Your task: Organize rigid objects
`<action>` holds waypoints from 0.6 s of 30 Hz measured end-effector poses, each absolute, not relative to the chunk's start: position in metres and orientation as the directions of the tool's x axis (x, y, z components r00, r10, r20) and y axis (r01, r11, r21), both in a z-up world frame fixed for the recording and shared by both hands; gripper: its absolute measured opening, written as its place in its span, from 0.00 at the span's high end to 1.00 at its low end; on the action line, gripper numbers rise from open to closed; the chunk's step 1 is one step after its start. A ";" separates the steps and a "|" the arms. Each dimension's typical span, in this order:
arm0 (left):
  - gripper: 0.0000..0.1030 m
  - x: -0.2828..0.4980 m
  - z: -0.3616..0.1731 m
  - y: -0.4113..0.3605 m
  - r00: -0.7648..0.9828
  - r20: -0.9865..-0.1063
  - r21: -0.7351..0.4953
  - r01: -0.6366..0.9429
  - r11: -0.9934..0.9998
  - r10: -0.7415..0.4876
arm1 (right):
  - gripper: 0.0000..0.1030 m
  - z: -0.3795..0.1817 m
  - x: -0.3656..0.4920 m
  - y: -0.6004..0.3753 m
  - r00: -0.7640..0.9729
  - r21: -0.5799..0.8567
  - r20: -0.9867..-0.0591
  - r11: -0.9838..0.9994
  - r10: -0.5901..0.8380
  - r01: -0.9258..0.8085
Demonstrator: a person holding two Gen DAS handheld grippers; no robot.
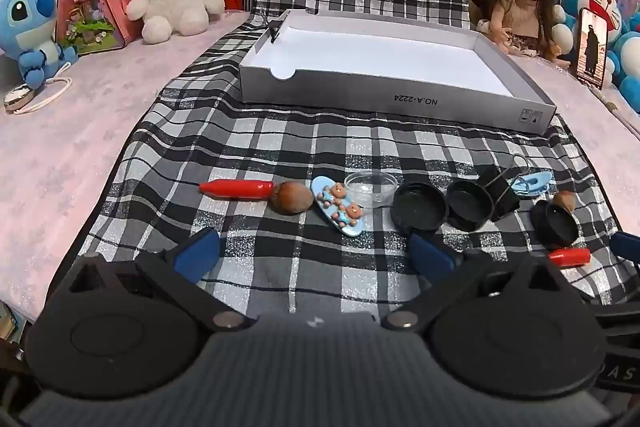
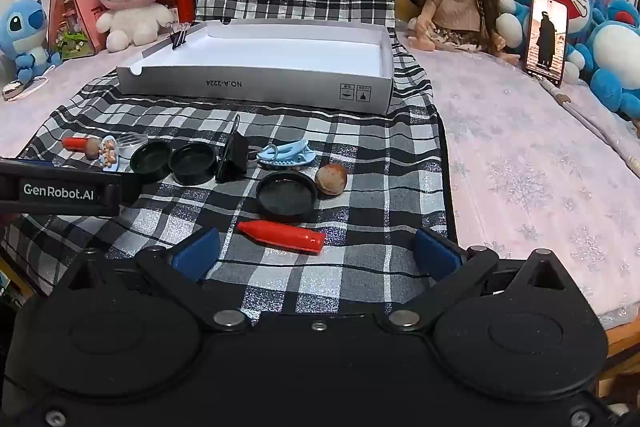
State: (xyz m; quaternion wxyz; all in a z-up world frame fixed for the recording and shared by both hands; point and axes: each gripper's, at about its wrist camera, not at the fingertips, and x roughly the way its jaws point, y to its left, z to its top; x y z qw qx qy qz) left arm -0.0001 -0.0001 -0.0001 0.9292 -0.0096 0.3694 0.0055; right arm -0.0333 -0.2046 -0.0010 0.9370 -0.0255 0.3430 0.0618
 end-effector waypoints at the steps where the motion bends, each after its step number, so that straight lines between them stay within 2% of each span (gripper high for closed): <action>1: 0.00 0.000 0.000 0.000 0.726 -0.688 -0.015 -0.017 1.000 0.002 | 0.00 -0.001 -0.033 -0.205 0.756 -0.007 -0.647 0.991 0.098 -0.134; 18: 0.00 0.000 0.000 0.000 0.728 -0.686 -0.016 -0.018 1.000 0.002 | 0.00 -0.001 -0.033 -0.204 0.752 -0.007 -0.652 0.991 0.096 -0.133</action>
